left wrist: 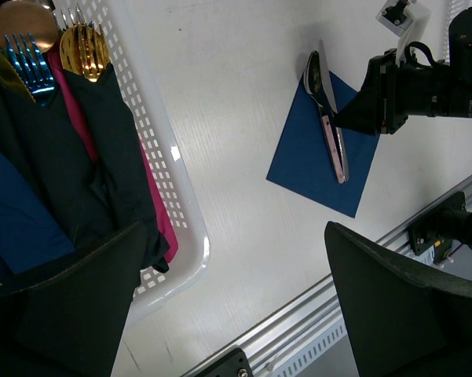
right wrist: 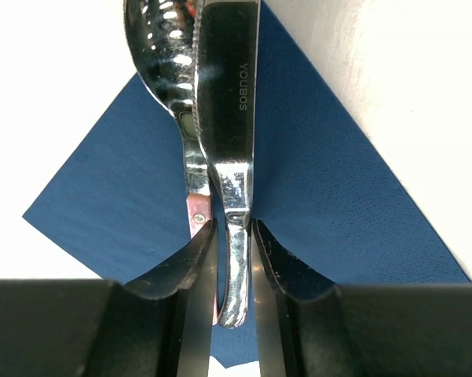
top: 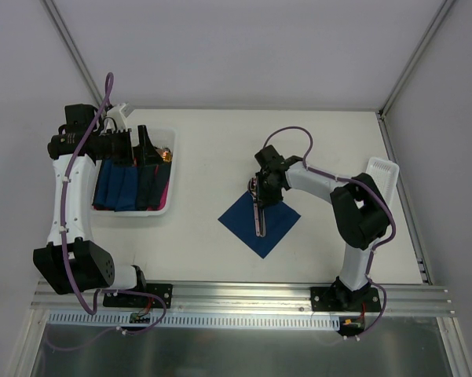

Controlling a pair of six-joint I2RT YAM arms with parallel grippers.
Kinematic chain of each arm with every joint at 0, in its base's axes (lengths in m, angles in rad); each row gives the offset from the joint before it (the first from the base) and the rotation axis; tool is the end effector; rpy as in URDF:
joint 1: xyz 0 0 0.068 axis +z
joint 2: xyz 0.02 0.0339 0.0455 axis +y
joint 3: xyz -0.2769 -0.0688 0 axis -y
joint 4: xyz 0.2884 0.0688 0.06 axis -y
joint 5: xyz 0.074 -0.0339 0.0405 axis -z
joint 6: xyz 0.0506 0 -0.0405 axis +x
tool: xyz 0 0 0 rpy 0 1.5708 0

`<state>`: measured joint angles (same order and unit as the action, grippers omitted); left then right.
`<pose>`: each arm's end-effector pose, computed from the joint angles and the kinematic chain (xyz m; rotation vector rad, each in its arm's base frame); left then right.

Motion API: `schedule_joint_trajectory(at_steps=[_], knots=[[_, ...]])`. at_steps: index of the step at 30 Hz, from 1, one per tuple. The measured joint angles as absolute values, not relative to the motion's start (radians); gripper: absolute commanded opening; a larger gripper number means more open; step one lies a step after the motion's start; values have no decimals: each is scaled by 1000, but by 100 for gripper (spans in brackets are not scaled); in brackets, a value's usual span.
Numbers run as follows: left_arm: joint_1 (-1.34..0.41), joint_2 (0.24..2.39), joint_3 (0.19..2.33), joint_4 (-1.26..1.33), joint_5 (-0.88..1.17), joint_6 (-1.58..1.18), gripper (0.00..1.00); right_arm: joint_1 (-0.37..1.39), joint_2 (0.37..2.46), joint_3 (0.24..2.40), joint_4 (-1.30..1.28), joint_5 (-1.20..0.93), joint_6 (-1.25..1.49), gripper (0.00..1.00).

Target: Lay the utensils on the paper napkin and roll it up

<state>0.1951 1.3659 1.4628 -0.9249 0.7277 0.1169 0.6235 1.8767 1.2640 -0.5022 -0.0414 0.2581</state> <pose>0.3210 0.0291 0.3899 0.2419 2.2280 -0.6998 0.3468 0.2520 0.1489 -0.5087 2.6809 0.3212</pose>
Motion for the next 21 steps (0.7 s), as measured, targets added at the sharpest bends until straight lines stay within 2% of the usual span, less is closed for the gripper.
schedule_joint_trajectory(at_steps=[6,12,21], knots=[[195,1363,1463,-925,727,117,99,612,1877,1264,-503,-41,249,24],[195,1363,1463,-925,727,117,99,604,1877,1264,-503,-41,241,16],[195,1363,1463,-925,727,117,99,603,1882,1264,-502,-42,234,17]])
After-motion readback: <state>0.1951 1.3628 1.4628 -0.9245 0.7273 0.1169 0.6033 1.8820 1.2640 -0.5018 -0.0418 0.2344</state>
